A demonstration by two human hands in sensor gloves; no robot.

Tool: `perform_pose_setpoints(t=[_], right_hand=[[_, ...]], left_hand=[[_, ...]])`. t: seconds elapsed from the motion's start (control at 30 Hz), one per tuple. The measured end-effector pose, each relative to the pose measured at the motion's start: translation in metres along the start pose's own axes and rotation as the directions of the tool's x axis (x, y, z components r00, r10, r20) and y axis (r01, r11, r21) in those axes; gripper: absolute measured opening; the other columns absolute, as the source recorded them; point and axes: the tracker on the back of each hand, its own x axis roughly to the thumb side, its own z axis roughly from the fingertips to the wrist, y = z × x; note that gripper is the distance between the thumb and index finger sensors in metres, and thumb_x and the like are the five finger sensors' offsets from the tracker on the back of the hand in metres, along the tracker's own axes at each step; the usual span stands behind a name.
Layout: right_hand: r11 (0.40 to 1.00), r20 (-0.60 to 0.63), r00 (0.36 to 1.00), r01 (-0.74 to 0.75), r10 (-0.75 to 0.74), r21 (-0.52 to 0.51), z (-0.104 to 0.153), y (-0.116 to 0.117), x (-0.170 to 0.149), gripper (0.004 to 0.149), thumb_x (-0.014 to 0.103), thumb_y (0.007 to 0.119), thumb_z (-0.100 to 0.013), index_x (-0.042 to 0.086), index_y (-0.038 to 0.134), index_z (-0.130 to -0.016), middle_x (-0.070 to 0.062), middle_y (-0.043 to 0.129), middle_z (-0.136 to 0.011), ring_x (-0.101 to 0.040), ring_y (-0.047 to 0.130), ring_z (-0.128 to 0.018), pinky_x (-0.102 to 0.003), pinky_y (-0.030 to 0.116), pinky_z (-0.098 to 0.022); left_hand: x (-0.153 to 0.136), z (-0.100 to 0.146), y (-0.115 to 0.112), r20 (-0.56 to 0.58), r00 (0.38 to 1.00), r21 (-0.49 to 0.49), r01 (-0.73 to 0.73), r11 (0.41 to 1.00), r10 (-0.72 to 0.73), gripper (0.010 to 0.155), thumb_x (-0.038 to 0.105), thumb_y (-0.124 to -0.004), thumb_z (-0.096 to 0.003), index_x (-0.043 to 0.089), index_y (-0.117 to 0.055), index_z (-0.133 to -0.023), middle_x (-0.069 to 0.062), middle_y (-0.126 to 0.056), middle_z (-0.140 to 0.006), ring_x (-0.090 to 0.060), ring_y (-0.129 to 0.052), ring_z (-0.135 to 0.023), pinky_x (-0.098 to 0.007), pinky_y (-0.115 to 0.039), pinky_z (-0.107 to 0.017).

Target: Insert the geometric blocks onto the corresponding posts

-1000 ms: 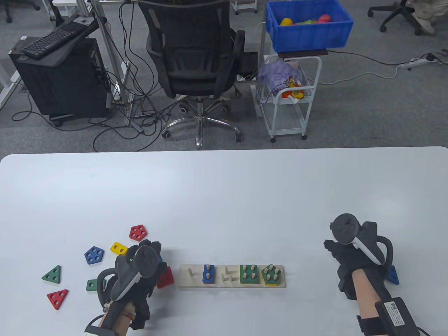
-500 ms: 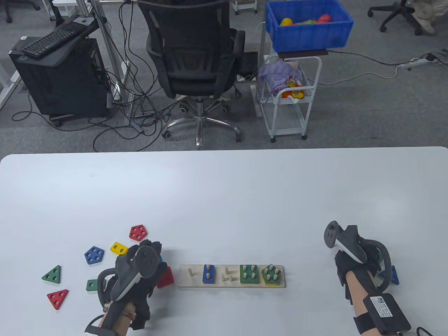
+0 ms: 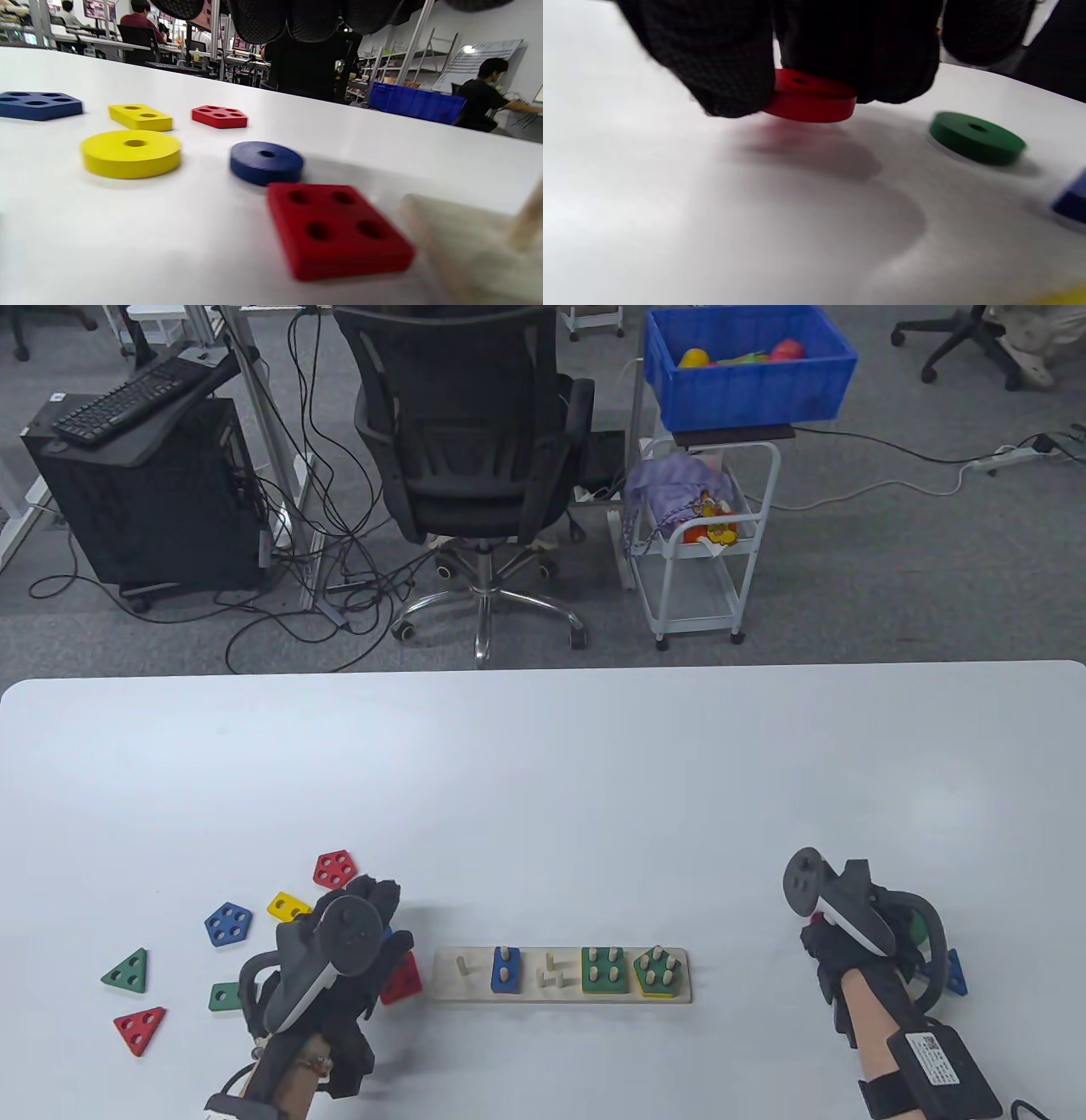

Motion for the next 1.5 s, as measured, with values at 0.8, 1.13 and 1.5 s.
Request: perform_pose_setpoints(t=[0.8,1.13,1.5], right_hand=[[0.661,0.808,0.382,0.750,-0.449,0.014,0.098,-0.064,0.109,0.065,0.046,0.090,-0.040,0.017,0.070,-0.095,-0.013,0.081,-0.093,-0.032,0.089,-0.070,-0.060,0.075,-0.054],[0.641,0.847,0.367,0.766,-0.383,-0.042,0.113,-0.070,0.117,0.064,0.042,0.088,-0.043,0.019,0.065,-0.099,-0.012,0.072,-0.100,-0.036,0.079,-0.082,-0.062,0.070,-0.058],[0.720,0.724,0.566,0.679,-0.393,-0.140,0.093,-0.062,0.061,0.065,0.044,0.083,-0.046,0.015,0.063,-0.102,-0.021,0.060,-0.107,-0.045,0.071,-0.090,-0.070,0.062,-0.060]], left_hand=[[0.149,-0.004,-0.026,0.100,0.595,-0.612,-0.595,0.521,0.797,0.076,0.064,-0.067,-0.0440,0.032,-0.042,-0.109,0.006,-0.075,-0.107,-0.019,-0.087,-0.096,-0.046,-0.069,-0.074],[0.142,-0.005,-0.037,-0.013,0.421,-0.644,-0.697,0.315,0.907,0.078,0.065,-0.074,-0.0410,0.035,-0.042,-0.106,0.011,-0.071,-0.105,-0.011,-0.090,-0.090,-0.045,-0.068,-0.076],[0.059,-0.006,0.004,0.219,0.749,-0.221,-0.586,0.779,0.625,0.071,0.067,-0.078,-0.0380,0.041,-0.061,-0.101,0.008,-0.073,-0.101,-0.018,-0.090,-0.089,-0.051,-0.068,-0.074]])
